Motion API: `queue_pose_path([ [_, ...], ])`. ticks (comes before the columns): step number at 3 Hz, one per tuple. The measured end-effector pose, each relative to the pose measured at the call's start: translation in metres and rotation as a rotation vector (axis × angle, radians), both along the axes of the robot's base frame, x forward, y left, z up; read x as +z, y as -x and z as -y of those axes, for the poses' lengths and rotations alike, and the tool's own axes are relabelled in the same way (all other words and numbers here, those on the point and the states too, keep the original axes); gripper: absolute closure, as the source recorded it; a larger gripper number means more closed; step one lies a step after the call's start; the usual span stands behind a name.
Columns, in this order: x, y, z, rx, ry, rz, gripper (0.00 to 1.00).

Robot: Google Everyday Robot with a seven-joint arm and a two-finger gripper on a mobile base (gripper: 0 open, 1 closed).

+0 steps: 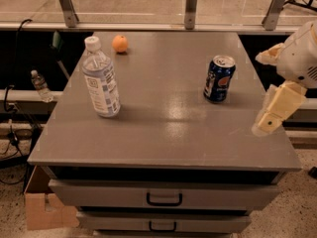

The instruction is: Knock pepsi can over

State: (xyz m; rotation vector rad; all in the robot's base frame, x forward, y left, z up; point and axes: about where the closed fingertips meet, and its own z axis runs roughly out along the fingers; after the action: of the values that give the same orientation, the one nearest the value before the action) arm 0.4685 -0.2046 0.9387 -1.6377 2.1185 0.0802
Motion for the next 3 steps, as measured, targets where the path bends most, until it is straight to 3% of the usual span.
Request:
queue_pose_path([
  [3, -0.045, -0.079, -0.022, 0.032, -0.364, 0.017, 0.0],
])
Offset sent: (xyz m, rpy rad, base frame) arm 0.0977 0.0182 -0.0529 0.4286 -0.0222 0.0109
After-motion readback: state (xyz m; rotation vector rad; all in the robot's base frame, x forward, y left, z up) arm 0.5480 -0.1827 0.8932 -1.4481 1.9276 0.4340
